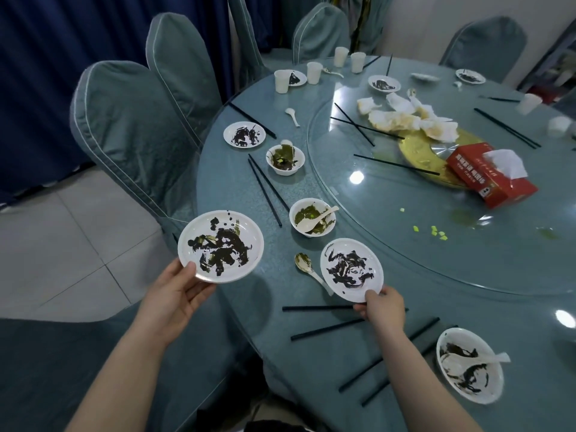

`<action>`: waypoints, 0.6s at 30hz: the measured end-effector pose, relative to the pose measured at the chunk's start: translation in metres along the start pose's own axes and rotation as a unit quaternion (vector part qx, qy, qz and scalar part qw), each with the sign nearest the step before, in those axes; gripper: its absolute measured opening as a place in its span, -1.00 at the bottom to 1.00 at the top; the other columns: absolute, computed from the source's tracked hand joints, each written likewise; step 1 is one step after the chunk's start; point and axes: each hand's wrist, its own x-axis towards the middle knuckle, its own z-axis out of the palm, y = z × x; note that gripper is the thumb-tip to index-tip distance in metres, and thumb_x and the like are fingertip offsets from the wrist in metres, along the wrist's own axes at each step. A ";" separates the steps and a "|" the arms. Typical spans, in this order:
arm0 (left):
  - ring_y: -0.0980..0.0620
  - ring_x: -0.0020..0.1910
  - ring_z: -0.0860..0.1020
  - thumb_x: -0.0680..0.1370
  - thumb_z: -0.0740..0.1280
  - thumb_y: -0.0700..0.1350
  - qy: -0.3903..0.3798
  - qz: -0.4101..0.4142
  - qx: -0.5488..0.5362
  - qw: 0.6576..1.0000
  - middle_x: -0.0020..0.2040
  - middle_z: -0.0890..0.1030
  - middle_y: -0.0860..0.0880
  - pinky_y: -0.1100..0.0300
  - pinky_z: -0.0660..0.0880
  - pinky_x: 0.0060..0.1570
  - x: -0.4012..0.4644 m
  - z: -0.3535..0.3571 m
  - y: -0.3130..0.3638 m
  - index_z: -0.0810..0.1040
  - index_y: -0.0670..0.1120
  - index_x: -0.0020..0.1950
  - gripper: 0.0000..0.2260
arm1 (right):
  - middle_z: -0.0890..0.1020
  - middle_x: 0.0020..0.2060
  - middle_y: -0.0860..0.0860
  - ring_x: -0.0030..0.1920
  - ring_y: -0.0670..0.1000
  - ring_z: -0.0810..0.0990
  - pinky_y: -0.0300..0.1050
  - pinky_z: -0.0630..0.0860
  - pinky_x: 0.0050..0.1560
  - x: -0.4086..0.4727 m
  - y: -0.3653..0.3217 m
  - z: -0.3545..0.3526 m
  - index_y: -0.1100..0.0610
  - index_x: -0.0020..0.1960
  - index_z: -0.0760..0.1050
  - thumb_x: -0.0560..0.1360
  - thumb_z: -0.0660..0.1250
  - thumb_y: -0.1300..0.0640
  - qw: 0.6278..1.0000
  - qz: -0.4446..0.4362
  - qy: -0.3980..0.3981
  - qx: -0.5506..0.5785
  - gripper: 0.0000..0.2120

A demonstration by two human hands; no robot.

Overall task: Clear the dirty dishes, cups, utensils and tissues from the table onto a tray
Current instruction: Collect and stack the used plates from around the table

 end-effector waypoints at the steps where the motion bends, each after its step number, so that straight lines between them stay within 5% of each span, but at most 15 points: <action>1: 0.06 -0.15 0.68 0.62 0.19 -0.19 0.000 0.002 -0.001 1.000 -0.08 0.71 0.00 0.20 0.62 -0.22 -0.002 -0.002 0.000 0.53 -0.02 0.16 -0.81 | 0.66 -0.35 0.04 -0.47 0.00 0.65 -0.14 0.50 -0.41 -0.007 -0.001 0.004 0.15 -0.10 0.47 0.44 0.17 0.28 1.000 -0.011 -0.012 0.022 -0.87; 18: 0.04 -0.14 0.68 0.62 0.19 -0.16 -0.027 0.022 0.006 0.999 -0.04 0.71 -0.05 0.22 0.60 -0.23 -0.090 -0.092 0.021 0.51 -0.03 0.20 -0.80 | 0.62 -0.47 -0.01 -0.53 -0.09 0.50 -0.27 0.40 -0.52 -0.195 -0.062 0.098 0.11 -0.03 0.52 0.50 0.28 0.29 0.949 -0.169 -0.260 0.059 -0.88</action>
